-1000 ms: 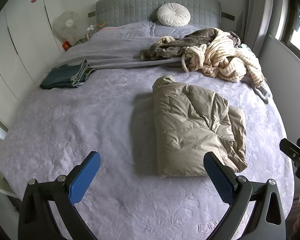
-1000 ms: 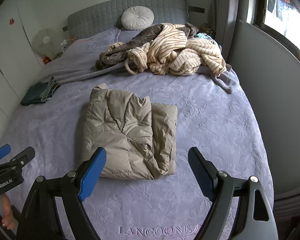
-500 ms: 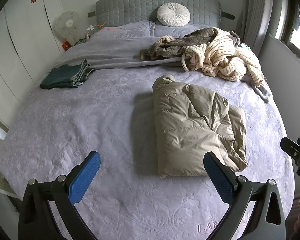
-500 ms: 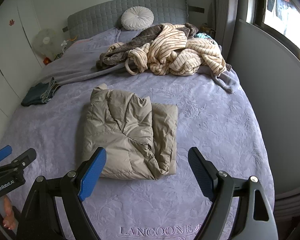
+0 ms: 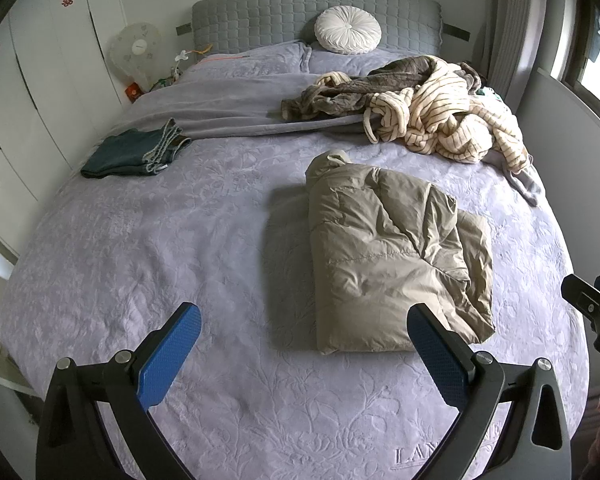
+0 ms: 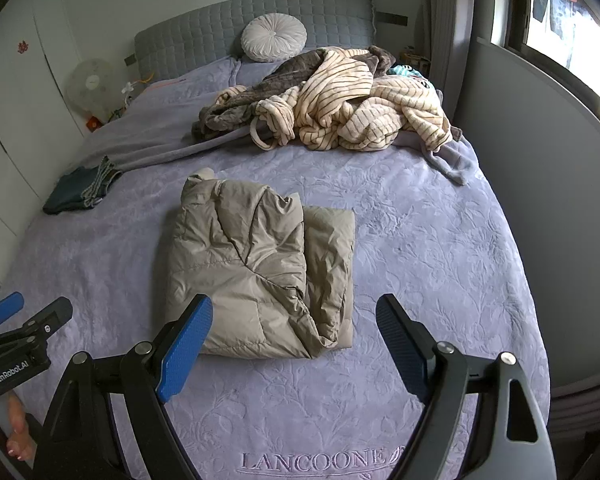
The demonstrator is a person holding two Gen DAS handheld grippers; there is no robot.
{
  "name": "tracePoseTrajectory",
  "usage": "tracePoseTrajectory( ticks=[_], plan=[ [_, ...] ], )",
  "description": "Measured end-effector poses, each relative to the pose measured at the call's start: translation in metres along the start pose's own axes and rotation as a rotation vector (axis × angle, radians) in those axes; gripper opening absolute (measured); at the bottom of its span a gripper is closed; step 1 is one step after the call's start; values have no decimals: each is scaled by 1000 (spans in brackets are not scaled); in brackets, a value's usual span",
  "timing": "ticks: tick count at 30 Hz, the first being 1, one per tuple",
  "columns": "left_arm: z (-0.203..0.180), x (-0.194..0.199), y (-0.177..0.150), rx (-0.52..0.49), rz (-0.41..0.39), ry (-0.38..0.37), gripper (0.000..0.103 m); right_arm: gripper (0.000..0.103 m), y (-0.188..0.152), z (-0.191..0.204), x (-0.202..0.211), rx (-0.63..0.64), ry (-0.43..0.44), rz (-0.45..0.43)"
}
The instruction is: Fold large clothes
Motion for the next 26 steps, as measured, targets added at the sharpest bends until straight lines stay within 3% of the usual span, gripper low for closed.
tracePoseTrajectory(
  ticks=[26],
  plan=[
    [1,3,1,1,-8,-5,103,86,-2,5,1,-3,-3,3]
  ],
)
Point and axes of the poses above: each gripper's, at about its wrist camera, not at the fingertips, and x roughly against the way its jaws point, z to its left, y to its top, the point moved 3 cm from there along -x, roughly the way its jaws point, and after that the axes turned 7 degrees about -z, right-handed, at the moved point
